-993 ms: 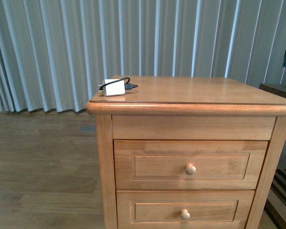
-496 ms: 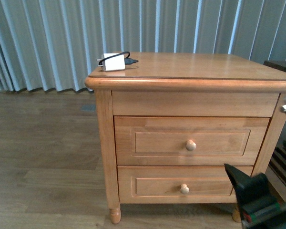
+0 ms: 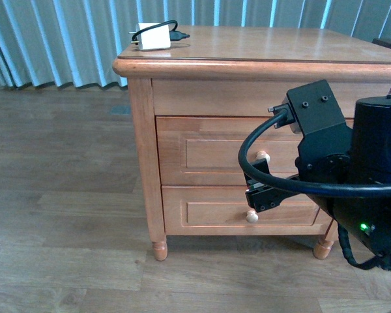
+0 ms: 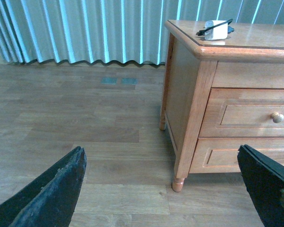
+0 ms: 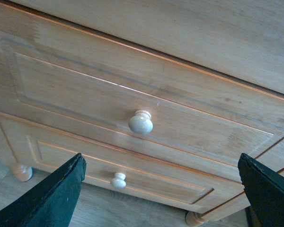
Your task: Put charger into drawer
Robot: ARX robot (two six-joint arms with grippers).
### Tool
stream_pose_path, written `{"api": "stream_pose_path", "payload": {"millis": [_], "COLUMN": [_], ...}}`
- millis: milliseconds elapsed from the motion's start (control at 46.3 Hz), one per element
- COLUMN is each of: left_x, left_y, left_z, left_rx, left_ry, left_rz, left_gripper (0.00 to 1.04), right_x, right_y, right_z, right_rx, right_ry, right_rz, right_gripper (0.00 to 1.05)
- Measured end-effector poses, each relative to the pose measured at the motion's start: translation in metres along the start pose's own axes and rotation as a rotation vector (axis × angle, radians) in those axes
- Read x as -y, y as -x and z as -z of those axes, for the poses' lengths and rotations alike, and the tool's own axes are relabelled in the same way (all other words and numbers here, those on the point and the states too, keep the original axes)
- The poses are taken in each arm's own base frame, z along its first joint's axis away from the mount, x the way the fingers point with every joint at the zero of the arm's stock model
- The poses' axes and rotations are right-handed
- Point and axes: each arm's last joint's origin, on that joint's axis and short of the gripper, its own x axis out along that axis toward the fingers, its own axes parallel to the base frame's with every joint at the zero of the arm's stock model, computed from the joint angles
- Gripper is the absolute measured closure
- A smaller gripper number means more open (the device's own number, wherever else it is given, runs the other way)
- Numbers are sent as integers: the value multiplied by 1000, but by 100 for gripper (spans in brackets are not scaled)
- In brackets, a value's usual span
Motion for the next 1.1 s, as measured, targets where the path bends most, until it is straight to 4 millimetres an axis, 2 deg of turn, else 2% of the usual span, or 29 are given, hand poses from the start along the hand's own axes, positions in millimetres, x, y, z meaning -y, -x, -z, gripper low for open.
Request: {"api": "stream_pose_path", "payload": {"millis": [108, 388, 583, 1100], "left_x": [0, 0, 0, 0], "left_y": [0, 0, 0, 0], "left_z": [0, 0, 0, 0], "left_rx": [0, 0, 0, 0], "left_ry": [0, 0, 0, 0], "left_rz": [0, 0, 0, 0], "left_gripper": [6, 6, 6, 6], "right_x": [-1, -5, -11, -28], "right_y": [-21, -49, -56, -70], "right_z": [3, 10, 16, 19], "right_rx": [-1, -7, -26, -12], "right_ry": [-2, -1, -5, -17], "right_rz": [31, 50, 43, 65], "right_gripper": [8, 8, 8, 8]}}
